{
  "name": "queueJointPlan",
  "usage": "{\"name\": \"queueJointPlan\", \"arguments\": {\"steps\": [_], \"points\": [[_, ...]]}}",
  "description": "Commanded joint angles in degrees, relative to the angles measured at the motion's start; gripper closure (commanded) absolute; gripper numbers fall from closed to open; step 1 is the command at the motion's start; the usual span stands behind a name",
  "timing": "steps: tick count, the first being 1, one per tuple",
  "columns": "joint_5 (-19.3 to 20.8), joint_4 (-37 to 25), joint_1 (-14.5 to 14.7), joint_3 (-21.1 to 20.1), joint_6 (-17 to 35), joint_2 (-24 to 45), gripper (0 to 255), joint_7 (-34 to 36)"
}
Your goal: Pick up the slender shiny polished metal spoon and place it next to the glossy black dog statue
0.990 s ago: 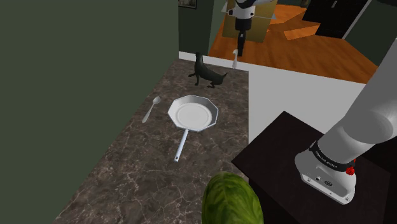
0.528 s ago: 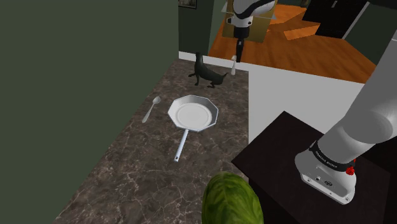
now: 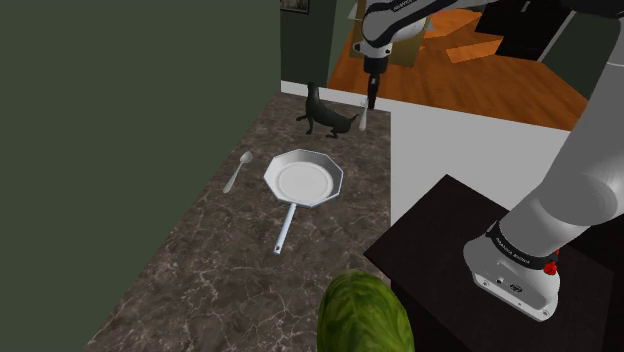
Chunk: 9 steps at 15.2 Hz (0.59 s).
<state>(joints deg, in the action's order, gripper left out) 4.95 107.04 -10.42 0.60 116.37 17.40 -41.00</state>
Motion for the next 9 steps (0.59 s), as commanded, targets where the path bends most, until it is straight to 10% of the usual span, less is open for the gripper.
{"name": "queueJointPlan", "arguments": {"steps": [1,9], "points": [[0.06,0.5,-0.07,0.05,1.3,0.76,255,0.01],[0.27,2.32,-0.09,0.11,6.42,4.06,255,0.45]]}}
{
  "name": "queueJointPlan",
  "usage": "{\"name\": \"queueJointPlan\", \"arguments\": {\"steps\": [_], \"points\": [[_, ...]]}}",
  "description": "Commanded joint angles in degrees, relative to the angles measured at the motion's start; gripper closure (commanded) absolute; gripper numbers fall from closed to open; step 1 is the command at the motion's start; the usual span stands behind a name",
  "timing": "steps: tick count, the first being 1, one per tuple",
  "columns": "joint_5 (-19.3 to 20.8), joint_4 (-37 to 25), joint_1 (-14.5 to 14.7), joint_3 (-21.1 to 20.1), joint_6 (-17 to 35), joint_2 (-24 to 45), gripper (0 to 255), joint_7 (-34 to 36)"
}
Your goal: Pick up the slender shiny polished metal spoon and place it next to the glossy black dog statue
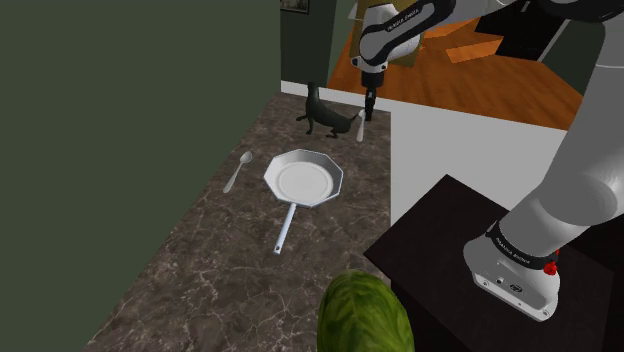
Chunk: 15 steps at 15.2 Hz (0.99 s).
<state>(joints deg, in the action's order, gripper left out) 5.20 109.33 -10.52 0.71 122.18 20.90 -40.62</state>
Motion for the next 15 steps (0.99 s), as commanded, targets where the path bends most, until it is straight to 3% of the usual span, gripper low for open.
{"name": "queueJointPlan", "arguments": {"steps": [1,15], "points": [[0.05,0.2,0.01,0.01,1.23,1.01,255,0.11],[0.47,1.28,0.03,0.17,9.5,8.22,255,0.89]]}}
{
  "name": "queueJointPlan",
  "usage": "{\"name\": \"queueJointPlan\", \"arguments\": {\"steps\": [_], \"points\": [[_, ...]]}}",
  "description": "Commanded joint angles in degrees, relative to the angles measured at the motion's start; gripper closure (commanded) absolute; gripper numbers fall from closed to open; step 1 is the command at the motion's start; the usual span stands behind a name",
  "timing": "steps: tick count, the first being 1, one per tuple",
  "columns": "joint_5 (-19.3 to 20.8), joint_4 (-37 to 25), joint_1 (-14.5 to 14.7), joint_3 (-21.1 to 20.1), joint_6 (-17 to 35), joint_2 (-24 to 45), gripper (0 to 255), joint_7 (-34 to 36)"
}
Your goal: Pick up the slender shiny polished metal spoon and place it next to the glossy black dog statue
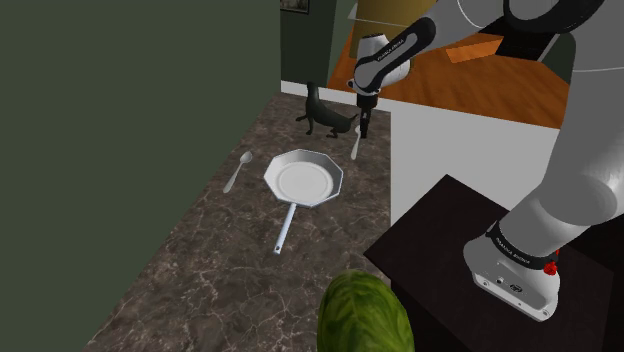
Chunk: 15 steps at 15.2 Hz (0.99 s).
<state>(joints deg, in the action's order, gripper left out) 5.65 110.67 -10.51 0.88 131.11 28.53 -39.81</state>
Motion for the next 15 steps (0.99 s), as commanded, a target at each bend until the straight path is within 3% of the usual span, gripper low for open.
{"name": "queueJointPlan", "arguments": {"steps": [1,7,14,15], "points": [[0.06,-0.07,0.03,0.02,1.12,1.17,255,0.14],[0.24,-0.44,0.06,0.11,4.35,4.77,255,0.47],[0.24,-0.44,0.06,0.11,4.35,4.77,255,0.47],[0.24,-0.44,0.06,0.11,4.35,4.77,0,0.47]]}}
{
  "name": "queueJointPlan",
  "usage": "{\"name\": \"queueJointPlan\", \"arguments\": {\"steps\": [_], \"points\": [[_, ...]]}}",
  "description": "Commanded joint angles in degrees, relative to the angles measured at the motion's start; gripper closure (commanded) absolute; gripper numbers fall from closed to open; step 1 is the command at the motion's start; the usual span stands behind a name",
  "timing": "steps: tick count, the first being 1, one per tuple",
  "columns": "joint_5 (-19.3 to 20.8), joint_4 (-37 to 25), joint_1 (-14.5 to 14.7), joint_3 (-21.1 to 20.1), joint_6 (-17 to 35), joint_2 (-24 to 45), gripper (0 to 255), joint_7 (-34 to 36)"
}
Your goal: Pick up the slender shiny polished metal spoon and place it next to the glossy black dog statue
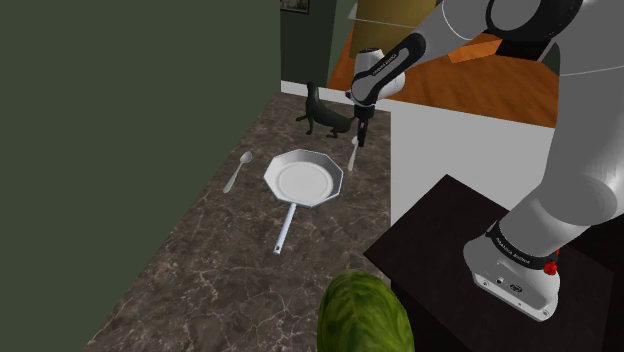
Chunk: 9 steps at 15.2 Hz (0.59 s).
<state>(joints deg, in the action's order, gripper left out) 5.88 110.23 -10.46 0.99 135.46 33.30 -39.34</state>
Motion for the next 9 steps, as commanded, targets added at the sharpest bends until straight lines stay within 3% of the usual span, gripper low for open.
{"name": "queueJointPlan", "arguments": {"steps": [1,5,9], "points": [[0.0,0.0,0.0,0.0,0.0,0.0,0,0.0],[0.0,0.0,0.0,0.0,0.0,0.0,0,0.0],[-0.35,-1.3,0.22,-0.27,-5.8,-4.49,0,-0.22]]}}
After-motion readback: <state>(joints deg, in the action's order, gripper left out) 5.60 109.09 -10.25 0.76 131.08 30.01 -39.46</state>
